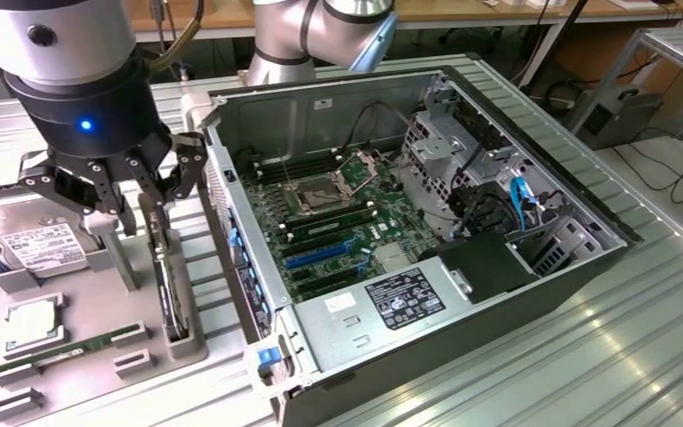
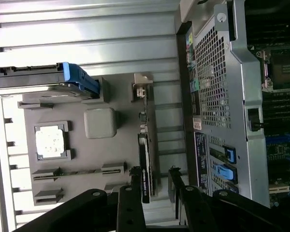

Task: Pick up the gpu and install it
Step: 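Pick up the gpu and move the gpu toward the slot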

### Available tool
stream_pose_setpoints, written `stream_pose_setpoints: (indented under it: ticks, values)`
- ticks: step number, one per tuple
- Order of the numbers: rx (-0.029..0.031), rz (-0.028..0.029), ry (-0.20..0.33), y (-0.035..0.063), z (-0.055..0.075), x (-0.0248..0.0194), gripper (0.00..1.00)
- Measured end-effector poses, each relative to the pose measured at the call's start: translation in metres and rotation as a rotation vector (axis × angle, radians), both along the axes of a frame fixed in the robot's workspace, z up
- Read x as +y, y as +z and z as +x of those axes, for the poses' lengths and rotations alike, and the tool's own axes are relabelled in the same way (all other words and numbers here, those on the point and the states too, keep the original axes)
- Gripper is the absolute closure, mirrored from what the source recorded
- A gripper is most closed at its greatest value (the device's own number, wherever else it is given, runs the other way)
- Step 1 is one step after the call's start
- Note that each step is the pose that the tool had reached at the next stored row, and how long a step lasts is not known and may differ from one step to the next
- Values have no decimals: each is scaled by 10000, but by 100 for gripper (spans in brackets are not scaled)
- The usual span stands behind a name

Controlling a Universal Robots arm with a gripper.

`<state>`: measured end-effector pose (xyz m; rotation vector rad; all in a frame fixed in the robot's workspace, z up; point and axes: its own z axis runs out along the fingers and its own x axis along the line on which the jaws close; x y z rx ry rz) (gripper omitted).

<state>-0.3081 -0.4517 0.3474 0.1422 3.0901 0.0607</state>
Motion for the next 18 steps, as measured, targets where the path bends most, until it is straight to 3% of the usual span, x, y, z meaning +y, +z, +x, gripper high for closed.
stream_pose_setpoints:
  ticks: [8, 18]
  values:
    - [-1, 1, -155, -193, -4, -45, 64]
    - [-1, 1, -232, -432, -4, -51, 64]
